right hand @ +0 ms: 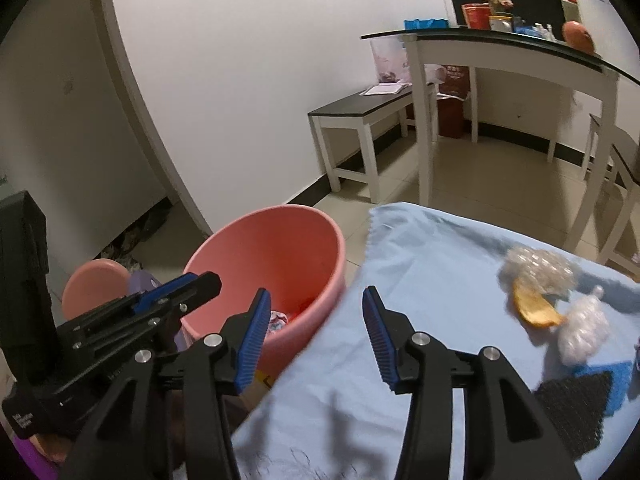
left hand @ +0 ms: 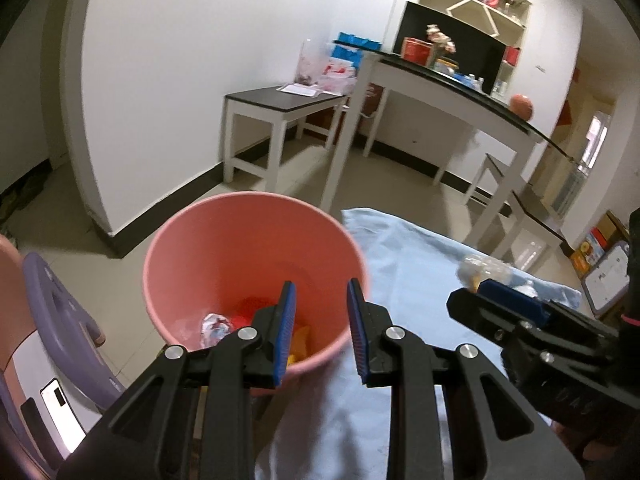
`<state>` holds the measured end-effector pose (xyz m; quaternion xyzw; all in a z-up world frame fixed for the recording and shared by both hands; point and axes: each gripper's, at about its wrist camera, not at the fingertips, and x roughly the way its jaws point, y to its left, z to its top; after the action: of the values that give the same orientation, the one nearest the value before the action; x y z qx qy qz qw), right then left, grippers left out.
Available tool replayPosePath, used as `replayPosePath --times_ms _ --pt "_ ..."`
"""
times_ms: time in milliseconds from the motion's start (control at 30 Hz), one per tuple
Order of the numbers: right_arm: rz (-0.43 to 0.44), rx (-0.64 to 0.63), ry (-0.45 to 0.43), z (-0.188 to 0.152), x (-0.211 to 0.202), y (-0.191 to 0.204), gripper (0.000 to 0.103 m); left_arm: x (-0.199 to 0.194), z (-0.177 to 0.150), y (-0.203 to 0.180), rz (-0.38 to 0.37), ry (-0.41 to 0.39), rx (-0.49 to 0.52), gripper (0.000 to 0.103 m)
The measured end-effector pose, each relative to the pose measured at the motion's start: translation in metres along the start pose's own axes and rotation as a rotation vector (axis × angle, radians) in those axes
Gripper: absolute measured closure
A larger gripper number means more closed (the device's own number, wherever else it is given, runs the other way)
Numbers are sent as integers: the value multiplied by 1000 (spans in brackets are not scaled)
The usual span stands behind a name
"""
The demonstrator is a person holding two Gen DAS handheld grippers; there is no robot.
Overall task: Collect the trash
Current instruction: 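Grasp the clear plastic bag with the left gripper while the right gripper grasps the black foam mesh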
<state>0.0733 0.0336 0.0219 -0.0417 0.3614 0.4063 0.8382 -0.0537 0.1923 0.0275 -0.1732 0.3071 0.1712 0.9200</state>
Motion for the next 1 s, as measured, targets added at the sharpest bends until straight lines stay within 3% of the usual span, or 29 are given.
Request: replayPosePath --times_ms 267,567,800,1000 --pt "-92 62 -16 -31 -44 -46 55 -8 -9 -44 -92 13 62 77" --pt "-247 199 -56 -65 -100 -133 55 1 -21 -108 -209 39 182 77" --pt "-318 298 -77 -87 -126 -189 55 24 -32 -170 -315 99 277 77" --pt "-335 335 -82 -96 -134 -215 55 63 -36 -205 -373 179 279 77"
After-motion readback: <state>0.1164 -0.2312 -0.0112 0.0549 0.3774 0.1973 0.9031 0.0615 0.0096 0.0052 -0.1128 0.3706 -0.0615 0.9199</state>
